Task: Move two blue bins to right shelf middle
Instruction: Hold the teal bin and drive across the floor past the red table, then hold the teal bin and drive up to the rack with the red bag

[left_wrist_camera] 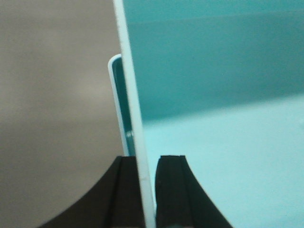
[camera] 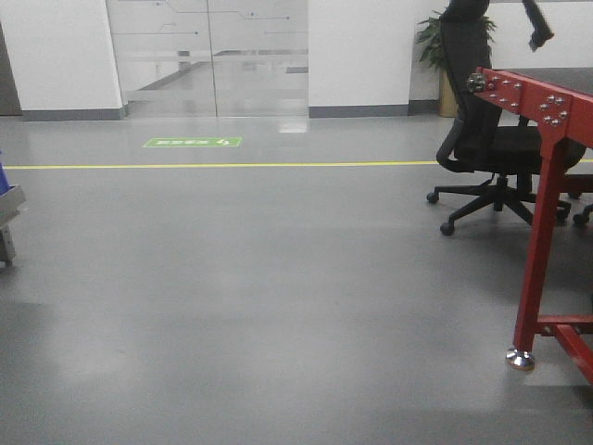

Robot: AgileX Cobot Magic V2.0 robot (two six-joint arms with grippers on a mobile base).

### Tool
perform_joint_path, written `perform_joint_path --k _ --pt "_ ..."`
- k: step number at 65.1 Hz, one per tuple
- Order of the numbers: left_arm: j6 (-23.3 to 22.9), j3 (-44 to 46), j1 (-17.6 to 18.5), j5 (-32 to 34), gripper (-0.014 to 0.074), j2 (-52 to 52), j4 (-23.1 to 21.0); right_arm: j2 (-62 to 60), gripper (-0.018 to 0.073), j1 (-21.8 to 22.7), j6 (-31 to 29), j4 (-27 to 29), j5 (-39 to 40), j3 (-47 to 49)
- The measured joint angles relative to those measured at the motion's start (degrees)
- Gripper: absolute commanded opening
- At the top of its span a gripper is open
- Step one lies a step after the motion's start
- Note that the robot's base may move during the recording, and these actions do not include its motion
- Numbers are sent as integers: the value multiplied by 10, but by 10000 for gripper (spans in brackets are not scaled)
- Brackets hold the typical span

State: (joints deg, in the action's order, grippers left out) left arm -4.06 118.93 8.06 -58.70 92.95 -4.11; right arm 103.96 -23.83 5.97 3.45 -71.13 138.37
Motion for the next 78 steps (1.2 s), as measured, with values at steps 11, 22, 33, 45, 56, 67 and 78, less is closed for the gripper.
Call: perform_joint_path --k 11,22,33,45,56,67,78 --pt "0 0 0 0 -111 0 0 0 -154 0 0 0 0 0" --pt "0 0 0 0 -111 0 0 0 -154 0 0 0 0 0" --pt "0 0 0 0 -111 0 0 0 -154 0 0 0 0 0" --pt "0 0 0 0 -111 0 -1 0 -154 1 0 0 0 0" --pt "0 0 0 0 -111 0 -1 0 -154 1 0 0 0 0" --pt "0 0 0 0 -111 0 -1 0 -154 1 0 0 0 0" --pt "0 0 0 0 -111 0 -1 0 -154 1 0 0 0 0"
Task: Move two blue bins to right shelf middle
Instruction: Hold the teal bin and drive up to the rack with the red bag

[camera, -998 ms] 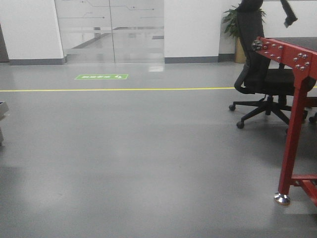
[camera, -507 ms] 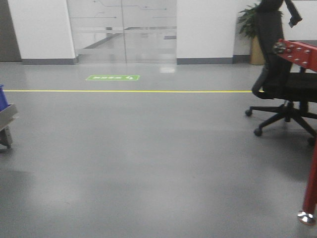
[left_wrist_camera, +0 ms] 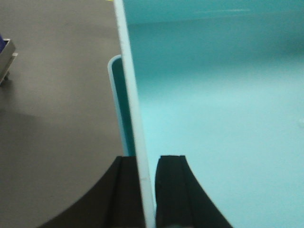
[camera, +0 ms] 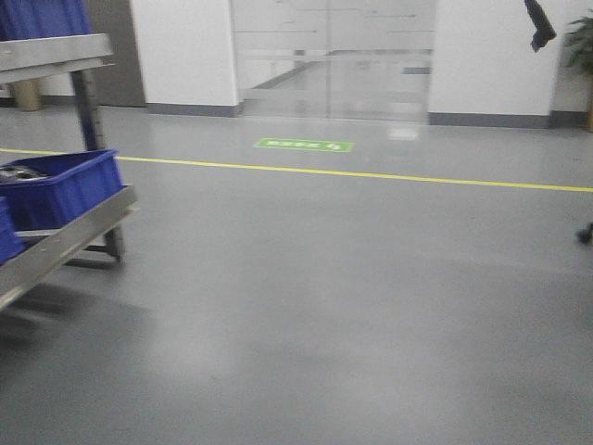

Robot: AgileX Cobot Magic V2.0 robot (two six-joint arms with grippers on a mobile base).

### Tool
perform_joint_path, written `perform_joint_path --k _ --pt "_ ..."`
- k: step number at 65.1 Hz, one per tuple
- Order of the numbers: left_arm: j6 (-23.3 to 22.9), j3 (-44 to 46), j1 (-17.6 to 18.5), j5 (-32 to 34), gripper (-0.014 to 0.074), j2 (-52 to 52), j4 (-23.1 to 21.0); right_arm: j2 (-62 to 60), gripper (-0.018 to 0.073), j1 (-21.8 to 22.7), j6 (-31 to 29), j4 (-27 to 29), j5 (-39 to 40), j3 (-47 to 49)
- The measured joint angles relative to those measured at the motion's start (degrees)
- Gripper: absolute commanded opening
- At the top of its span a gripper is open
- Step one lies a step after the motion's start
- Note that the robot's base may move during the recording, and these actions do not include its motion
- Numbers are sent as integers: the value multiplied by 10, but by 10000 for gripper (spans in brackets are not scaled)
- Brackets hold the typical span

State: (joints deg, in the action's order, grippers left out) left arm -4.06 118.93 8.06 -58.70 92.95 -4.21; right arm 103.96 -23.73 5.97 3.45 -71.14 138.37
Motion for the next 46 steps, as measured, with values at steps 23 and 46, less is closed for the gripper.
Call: perform_joint_path --k 23,46 --pt "0 0 0 0 -111 0 0 0 -154 0 0 0 0 0" --pt "0 0 0 0 -111 0 0 0 -154 0 0 0 0 0"
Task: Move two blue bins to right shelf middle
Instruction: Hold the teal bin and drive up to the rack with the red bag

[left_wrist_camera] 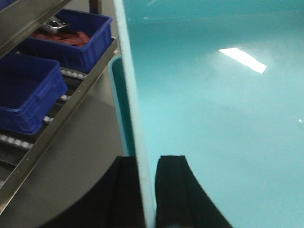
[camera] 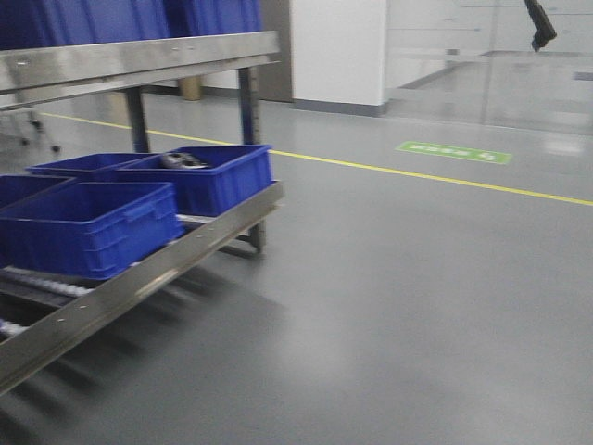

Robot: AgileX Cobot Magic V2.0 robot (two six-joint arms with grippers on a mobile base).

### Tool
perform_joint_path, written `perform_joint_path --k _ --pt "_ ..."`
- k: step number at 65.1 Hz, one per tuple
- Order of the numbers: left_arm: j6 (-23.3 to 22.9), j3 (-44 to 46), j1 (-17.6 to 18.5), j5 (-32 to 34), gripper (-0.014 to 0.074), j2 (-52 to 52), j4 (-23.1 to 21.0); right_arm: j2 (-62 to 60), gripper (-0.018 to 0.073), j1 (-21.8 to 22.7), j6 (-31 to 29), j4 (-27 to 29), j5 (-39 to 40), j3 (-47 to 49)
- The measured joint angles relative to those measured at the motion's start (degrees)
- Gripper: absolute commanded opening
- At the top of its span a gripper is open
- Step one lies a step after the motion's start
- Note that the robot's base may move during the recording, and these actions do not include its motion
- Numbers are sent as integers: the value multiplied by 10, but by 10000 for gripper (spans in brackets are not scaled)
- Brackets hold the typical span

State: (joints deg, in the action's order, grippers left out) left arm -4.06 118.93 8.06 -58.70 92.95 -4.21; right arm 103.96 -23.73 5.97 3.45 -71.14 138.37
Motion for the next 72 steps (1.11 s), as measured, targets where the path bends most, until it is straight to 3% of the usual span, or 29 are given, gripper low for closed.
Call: perform_joint_path --k 72 --pt "0 0 0 0 -111 0 1 0 -154 0 0 0 0 0"
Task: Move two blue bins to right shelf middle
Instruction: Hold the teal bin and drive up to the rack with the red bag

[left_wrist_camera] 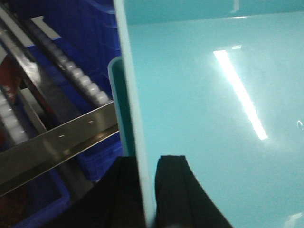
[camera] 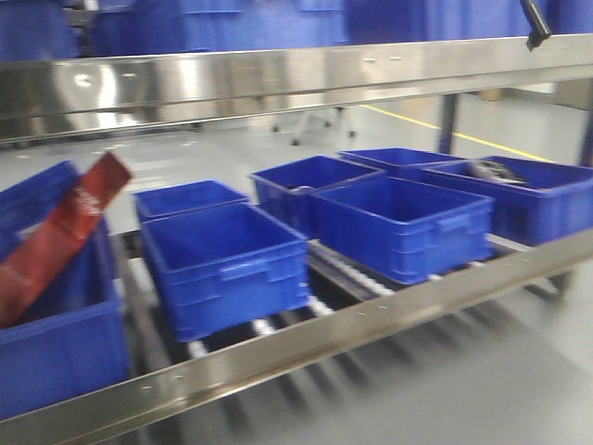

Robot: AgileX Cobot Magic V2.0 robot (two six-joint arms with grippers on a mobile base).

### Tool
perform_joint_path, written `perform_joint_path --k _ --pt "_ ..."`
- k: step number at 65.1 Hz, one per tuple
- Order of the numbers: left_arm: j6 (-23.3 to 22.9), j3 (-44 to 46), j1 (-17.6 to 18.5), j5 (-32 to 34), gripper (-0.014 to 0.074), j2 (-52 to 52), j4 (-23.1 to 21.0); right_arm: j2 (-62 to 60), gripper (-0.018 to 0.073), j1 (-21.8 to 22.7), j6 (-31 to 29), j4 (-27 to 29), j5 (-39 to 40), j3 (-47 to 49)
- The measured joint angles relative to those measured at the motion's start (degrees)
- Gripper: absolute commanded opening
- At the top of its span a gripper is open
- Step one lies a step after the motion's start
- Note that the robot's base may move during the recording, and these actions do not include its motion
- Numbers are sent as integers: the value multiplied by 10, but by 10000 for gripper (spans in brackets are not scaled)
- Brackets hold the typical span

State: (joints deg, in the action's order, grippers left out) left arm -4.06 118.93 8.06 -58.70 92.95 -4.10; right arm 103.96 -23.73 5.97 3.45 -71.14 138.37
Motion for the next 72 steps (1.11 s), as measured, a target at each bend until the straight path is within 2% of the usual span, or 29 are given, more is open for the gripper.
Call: perform_joint_path --k 72 --pt "0 0 0 0 -111 0 0 0 -154 0 0 1 0 0"
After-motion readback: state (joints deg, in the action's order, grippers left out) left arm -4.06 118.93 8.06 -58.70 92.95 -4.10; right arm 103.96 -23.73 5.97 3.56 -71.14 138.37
